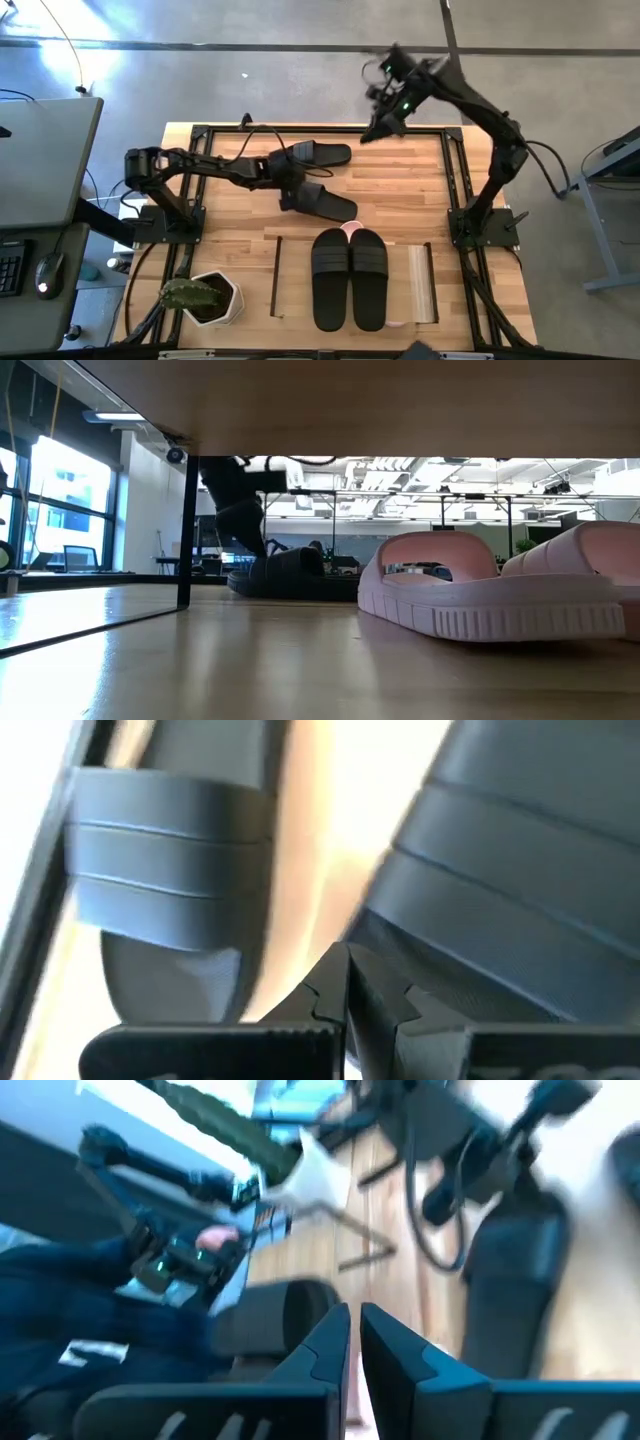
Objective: Pick and place slides into the shelf
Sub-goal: Put the black slipper under the shelf
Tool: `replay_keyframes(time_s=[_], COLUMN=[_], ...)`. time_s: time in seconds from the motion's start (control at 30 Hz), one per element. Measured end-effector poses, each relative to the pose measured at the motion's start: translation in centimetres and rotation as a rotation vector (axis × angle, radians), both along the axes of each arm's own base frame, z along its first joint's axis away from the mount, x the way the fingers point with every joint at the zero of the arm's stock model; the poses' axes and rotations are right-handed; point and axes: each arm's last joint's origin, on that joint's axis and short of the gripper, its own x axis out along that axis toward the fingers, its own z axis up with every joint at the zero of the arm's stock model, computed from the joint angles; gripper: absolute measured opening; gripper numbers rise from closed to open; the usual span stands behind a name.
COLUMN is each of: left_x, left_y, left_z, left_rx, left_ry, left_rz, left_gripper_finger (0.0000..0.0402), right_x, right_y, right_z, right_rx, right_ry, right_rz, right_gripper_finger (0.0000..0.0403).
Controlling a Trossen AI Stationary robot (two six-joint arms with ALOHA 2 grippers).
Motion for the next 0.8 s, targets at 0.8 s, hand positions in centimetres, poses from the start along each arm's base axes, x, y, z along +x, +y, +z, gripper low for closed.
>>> replay_keyframes(time_s=[0.8], left_x=[-4.5], left_y=[-0.8], left_z=[5.7], left_rx=[-0.376], left_ry=[-0.306], left_rz=[0.539], left_gripper_finger=[0.0], right_x=[-0.9], right_y=[-13.2], right_z=[-8.7], right_rx=[0.44], right_ry=[0.27], right_rz=[-0.378], right_gripper_finger=[0.0021])
